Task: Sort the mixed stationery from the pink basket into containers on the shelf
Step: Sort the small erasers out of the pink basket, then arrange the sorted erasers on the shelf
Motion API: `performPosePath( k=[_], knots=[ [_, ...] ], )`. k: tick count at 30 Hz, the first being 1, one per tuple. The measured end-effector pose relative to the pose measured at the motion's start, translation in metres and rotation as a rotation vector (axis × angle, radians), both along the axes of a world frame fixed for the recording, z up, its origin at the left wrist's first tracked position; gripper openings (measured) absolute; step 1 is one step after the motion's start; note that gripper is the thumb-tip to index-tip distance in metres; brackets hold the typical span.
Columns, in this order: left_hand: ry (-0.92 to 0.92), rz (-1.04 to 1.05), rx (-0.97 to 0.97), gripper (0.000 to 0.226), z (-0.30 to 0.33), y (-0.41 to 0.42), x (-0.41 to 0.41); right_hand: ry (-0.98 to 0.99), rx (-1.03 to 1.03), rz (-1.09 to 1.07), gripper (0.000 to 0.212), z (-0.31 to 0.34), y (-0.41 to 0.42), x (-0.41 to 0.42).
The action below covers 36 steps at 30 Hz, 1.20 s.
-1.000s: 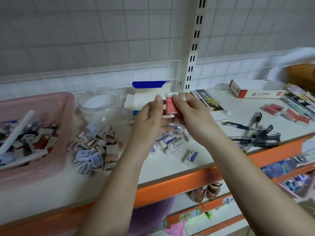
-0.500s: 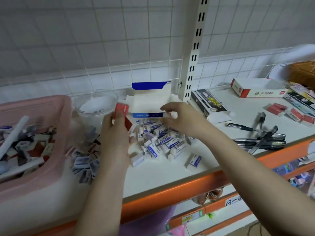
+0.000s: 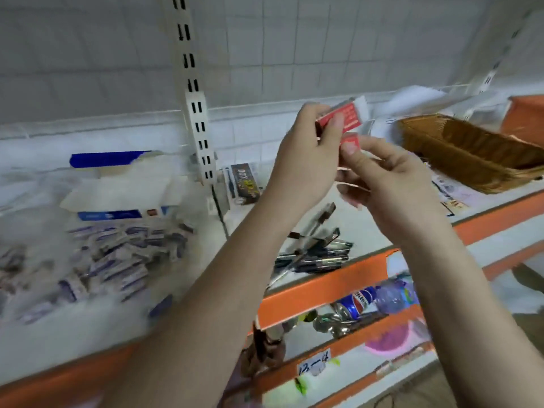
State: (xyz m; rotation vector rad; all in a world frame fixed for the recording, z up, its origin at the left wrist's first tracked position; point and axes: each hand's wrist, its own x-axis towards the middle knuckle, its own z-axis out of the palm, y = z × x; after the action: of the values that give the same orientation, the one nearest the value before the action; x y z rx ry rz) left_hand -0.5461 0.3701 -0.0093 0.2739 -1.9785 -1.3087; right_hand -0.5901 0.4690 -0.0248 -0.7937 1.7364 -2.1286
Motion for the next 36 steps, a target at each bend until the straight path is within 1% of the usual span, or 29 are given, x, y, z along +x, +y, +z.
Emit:
performPosePath(
  k=[2,4,5,7,9,10,11,13,15,17,19,22,24,27,30,32,36],
  knots=[
    [-0.001,0.048,-0.011,0.015,-0.006,0.024,-0.036,0.04,0.084,-0.016,0.008,0.005,0.03,-0.039],
    [-0.045,0.174,-0.04,0.018,-0.024,0.041,-0.063,0.102,0.229,-0.06,0.009,0.001,0.048,-0.081],
    [-0.106,0.248,-0.065,0.02,-0.036,0.047,-0.071,0.137,0.314,-0.091,0.01,-0.004,0.054,-0.102],
    [-0.309,0.337,-0.139,0.022,-0.06,0.057,-0.081,0.273,0.501,-0.147,0.015,-0.019,0.055,-0.14],
    [-0.54,0.331,-0.213,0.022,-0.079,0.065,-0.087,0.432,0.699,-0.136,0.021,-0.036,0.051,-0.166],
    [-0.623,0.313,-0.221,0.023,-0.086,0.068,-0.09,0.478,0.788,-0.11,0.024,-0.043,0.047,-0.176],
    [-0.677,0.311,-0.223,0.023,-0.089,0.071,-0.091,0.513,0.866,-0.085,0.026,-0.05,0.044,-0.184],
    [-0.704,0.361,-0.247,0.027,-0.091,0.074,-0.089,0.533,0.954,-0.06,0.028,-0.054,0.04,-0.194],
    [-0.656,0.444,-0.276,0.031,-0.084,0.072,-0.079,0.511,0.955,-0.072,0.032,-0.049,0.036,-0.197],
    [-0.632,0.525,-0.278,0.029,-0.075,0.063,-0.06,0.566,0.949,-0.062,0.032,-0.037,0.029,-0.189],
    [-0.619,0.6,-0.228,0.025,-0.065,0.048,-0.031,0.632,0.908,-0.001,0.029,-0.024,0.019,-0.17],
    [-0.568,0.721,-0.154,0.016,-0.051,0.025,0.025,0.71,0.785,0.151,0.024,-0.007,-0.005,-0.125],
    [-0.572,0.796,-0.135,0.009,-0.044,0.01,0.064,0.758,0.739,0.244,0.023,0.0,-0.024,-0.089],
    [-0.564,0.898,-0.103,0.012,-0.036,-0.015,0.128,0.814,0.698,0.35,0.023,0.008,-0.052,-0.031],
    [-0.564,0.998,-0.106,0.016,-0.03,-0.049,0.197,0.842,0.665,0.404,0.024,0.014,-0.086,0.032],
    [-0.567,1.028,-0.125,0.015,-0.029,-0.076,0.244,0.845,0.649,0.409,0.023,0.014,-0.111,0.074],
    [-0.606,0.977,-0.23,0.013,-0.028,-0.137,0.331,0.815,0.608,0.344,0.025,0.005,-0.163,0.157]
  ],
)
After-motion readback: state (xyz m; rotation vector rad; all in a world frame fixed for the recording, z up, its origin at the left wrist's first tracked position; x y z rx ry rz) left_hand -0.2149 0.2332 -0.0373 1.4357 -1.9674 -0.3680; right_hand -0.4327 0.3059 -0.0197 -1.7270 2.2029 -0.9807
